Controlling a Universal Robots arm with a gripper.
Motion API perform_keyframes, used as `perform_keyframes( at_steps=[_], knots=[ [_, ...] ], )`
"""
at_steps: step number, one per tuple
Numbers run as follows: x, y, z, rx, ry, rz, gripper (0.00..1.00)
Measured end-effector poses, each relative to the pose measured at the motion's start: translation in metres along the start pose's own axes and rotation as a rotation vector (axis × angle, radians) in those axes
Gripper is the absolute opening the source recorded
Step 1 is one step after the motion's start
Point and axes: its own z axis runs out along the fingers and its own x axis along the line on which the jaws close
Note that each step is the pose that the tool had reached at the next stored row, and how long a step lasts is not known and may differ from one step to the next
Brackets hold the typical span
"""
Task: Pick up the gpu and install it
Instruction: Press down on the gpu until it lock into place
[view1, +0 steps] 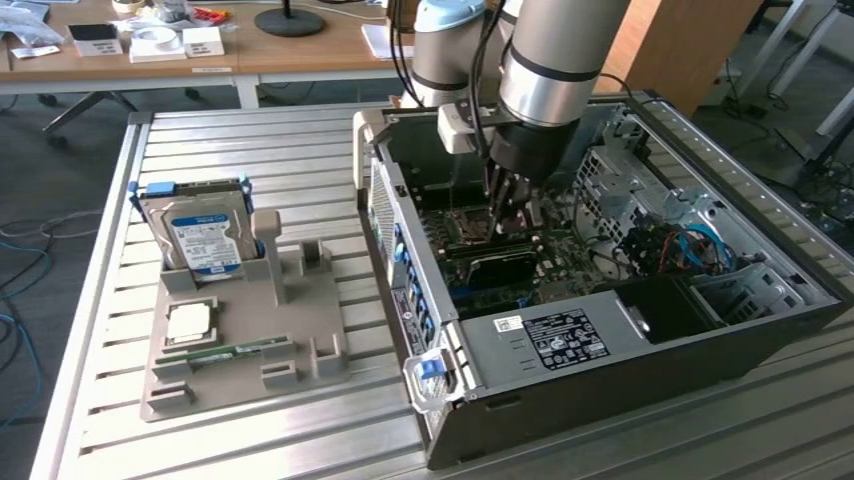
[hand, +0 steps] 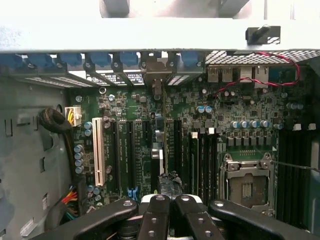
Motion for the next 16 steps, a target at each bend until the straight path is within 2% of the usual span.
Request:
perform_keyframes(
  at_steps=[8,16],
  knots=[
    [-0.002,0.0002,0.0088,0.0001,-0.0011,0.000,0.11],
    [-0.002,-0.0021,0.0122,0.0000,-0.0011,0.000,0.11]
  ],
)
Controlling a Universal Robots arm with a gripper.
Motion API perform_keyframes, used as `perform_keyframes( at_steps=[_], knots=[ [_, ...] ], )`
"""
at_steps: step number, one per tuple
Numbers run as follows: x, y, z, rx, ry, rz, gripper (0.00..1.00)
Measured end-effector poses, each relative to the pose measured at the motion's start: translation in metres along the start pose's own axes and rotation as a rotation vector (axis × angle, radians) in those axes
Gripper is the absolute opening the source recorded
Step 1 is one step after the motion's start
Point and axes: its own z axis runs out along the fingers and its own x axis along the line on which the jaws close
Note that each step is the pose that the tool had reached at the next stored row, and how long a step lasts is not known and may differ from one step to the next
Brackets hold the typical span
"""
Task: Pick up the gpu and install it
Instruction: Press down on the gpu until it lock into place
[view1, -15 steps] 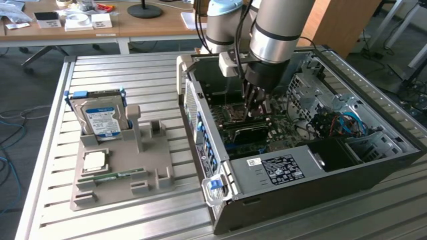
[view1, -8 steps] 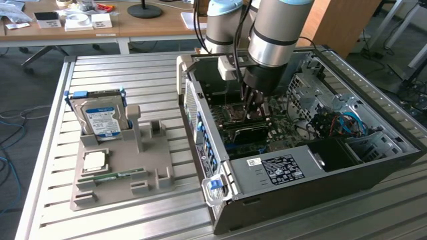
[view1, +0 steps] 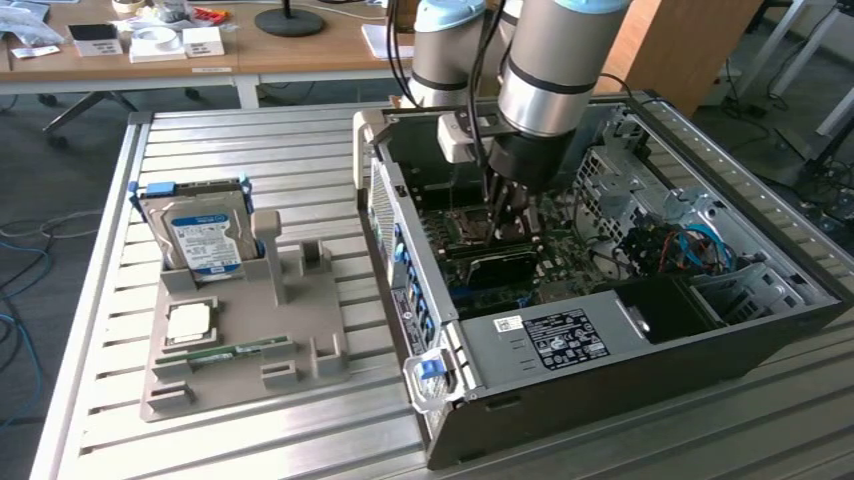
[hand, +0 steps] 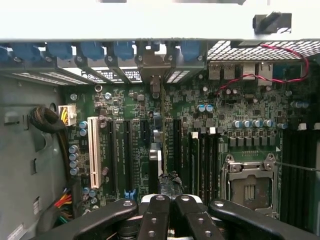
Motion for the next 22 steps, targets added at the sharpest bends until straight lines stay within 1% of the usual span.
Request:
perform_keyframes(
  at_steps=[6,10,14,22],
  knots=[
    [0.001,-0.0001,0.0020,0.0000,0.0000,0.000,0.11],
    [0.001,0.0000,0.0054,0.0000,0.0001,0.000,0.11],
    [0.001,0.0000,0.0055,0.0000,0.0002,0.000,0.11],
    [0.000,0.0015,0.0103,0.0000,0.0001,0.000,0.11]
  ],
)
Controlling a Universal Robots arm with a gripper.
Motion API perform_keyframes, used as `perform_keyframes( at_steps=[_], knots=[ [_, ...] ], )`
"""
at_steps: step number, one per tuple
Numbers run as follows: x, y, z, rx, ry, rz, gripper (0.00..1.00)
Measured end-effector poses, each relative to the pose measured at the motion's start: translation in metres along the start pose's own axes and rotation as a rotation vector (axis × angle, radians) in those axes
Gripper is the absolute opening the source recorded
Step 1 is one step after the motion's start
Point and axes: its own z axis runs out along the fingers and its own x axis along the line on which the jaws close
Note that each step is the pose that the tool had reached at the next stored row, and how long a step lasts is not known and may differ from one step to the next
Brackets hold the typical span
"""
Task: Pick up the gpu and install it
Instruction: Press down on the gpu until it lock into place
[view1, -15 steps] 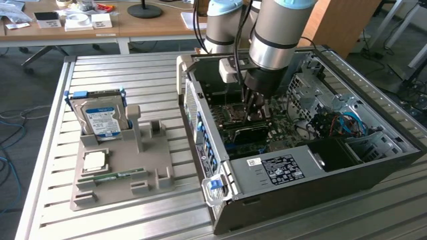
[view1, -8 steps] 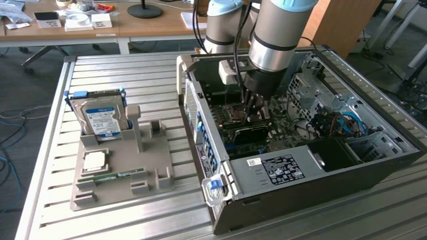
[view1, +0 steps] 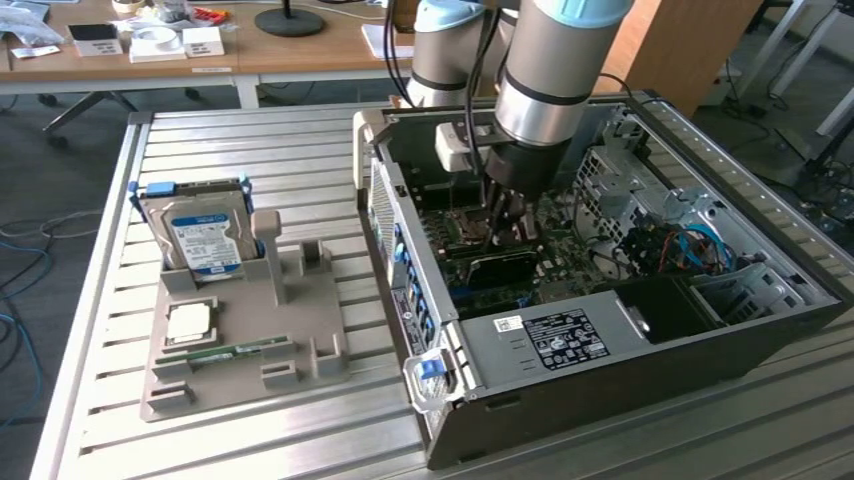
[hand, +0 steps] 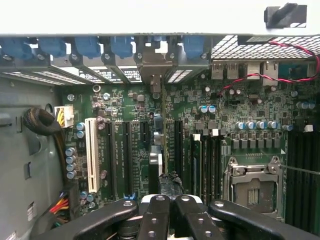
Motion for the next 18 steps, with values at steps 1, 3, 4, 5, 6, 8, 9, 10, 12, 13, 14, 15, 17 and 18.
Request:
perform_keyframes(
  at_steps=[1,3,4,5,6,8,9,10,12,13,14,15,17,18],
  knots=[
    [-0.0001,0.0000,0.0008,0.0001,-0.0002,0.000,0.11],
    [-0.0002,0.0000,0.0008,0.0000,0.0001,0.000,0.11],
    [-0.0002,0.0000,0.0009,-0.0001,0.0001,0.000,0.11],
    [-0.0002,0.0000,0.0017,0.0001,-0.0002,0.000,0.11],
    [-0.0001,0.0001,0.0027,0.0000,-0.0001,0.000,0.11],
    [0.0000,0.0001,0.0038,-0.0001,0.0001,0.000,0.11],
    [0.0000,0.0001,0.0038,-0.0001,0.0001,0.000,0.11],
    [0.0000,0.0001,0.0038,-0.0001,0.0001,0.000,0.11],
    [-0.0001,0.0001,0.0046,0.0001,-0.0003,0.000,0.11],
    [0.0000,0.0001,0.0056,0.0001,-0.0003,0.000,0.11],
    [0.0000,0.0001,0.0060,0.0000,-0.0001,0.000,0.11],
    [0.0001,0.0001,0.0060,-0.0001,0.0001,0.000,0.11],
    [0.0001,0.0001,0.0061,-0.0002,0.0002,0.000,0.11],
    [0.0000,0.0001,0.0067,0.0001,-0.0003,0.000,0.11]
  ],
)
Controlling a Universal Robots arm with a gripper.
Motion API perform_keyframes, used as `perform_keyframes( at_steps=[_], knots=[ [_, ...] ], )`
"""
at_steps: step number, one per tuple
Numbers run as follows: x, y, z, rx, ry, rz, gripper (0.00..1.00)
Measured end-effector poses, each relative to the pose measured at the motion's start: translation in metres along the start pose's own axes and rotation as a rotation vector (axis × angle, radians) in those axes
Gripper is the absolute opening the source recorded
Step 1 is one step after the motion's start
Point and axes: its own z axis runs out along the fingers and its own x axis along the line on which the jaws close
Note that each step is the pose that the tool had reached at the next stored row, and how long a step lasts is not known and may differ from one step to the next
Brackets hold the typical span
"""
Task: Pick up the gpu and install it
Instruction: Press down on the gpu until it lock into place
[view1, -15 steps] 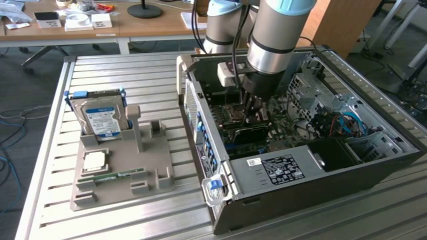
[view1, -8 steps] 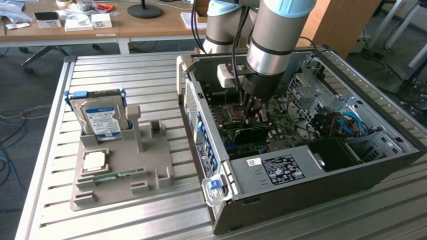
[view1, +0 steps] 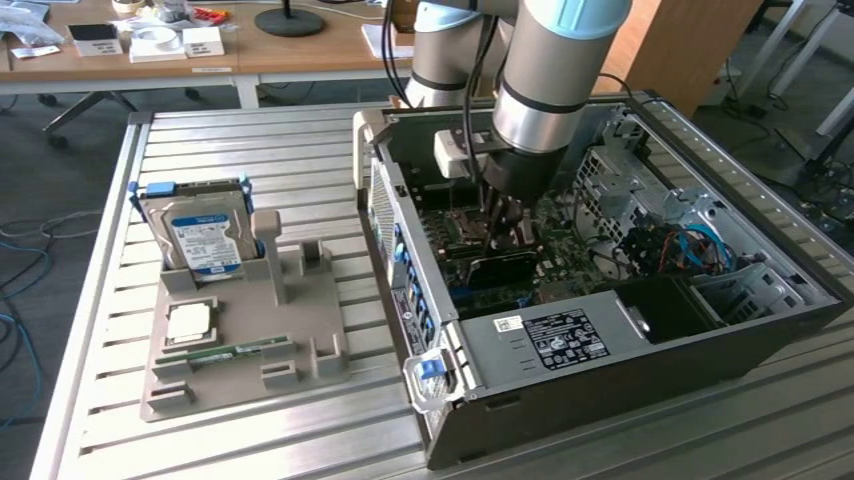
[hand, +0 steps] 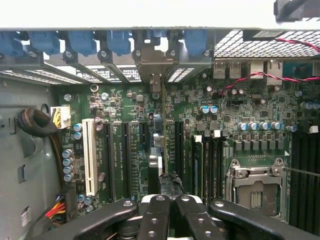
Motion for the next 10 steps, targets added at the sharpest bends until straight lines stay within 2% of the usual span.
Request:
perform_keyframes(
  at_steps=[10],
  knots=[
    [0.0001,0.0004,0.0021,0.0001,0.0004,0.000,0.11]
  ],
)
